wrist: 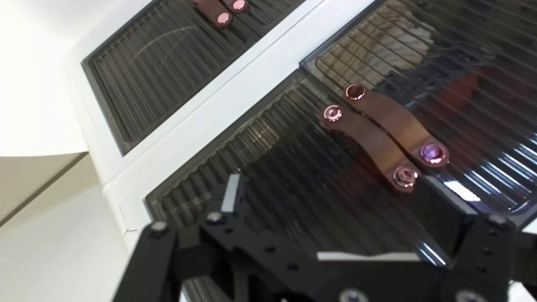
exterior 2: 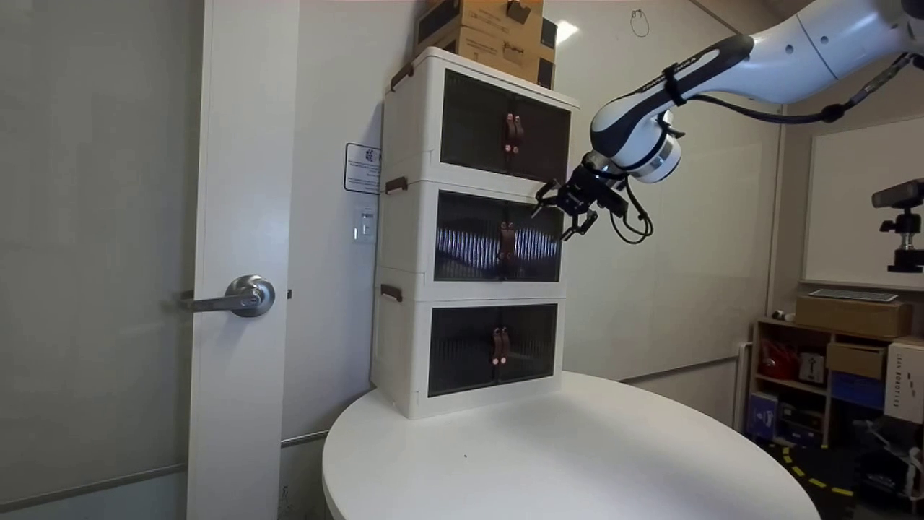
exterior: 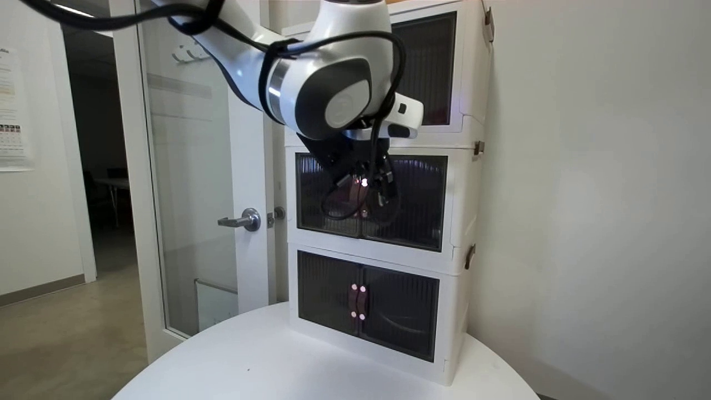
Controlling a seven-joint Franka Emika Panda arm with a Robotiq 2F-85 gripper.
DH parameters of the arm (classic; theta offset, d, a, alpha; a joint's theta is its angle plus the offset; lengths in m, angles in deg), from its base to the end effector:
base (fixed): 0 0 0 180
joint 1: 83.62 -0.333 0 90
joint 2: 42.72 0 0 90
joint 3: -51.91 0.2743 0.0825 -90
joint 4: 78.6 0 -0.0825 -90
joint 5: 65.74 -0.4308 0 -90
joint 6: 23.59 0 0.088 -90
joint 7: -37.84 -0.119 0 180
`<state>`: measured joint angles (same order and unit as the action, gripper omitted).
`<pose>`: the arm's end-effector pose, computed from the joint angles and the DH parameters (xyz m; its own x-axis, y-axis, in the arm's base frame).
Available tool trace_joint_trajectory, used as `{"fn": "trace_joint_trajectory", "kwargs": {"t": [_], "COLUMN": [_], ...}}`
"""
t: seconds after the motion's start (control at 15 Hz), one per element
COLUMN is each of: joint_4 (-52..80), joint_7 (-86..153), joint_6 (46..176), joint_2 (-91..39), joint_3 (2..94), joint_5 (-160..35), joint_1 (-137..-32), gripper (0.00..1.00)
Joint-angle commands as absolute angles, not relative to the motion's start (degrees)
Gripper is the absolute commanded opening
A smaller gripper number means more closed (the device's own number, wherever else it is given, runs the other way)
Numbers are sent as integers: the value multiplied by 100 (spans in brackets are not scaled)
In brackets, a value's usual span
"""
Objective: Open the right and left middle cabinet doors, respectively
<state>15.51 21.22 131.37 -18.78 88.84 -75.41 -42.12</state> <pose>0.7325 -0.1200 0.4307 0.6225 -0.6364 0.4555 -0.3726 -0.7529 -0.5425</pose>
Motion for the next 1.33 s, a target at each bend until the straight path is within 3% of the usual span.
{"fn": "trace_joint_trajectory", "kwargs": {"t": [0.0,0.07,0.13,0.2,0.8,1.27], "joint_4": [1235,1190,1148,1067,992,1096], "joint_7": [3671,3855,4219,4783,7985,7480], "joint_6": [13330,13352,13306,13145,13322,13139], "joint_2": [-1743,-1534,-1500,-1588,-1418,-1564], "joint_3": [8168,8804,8786,8203,7984,7486], "joint_5": [-8661,-8239,-8277,-8790,-9417,-9456], "joint_1": [-4909,-4434,-4499,-5084,-5688,-6048], "gripper": [100,100,100,100,100,100]}}
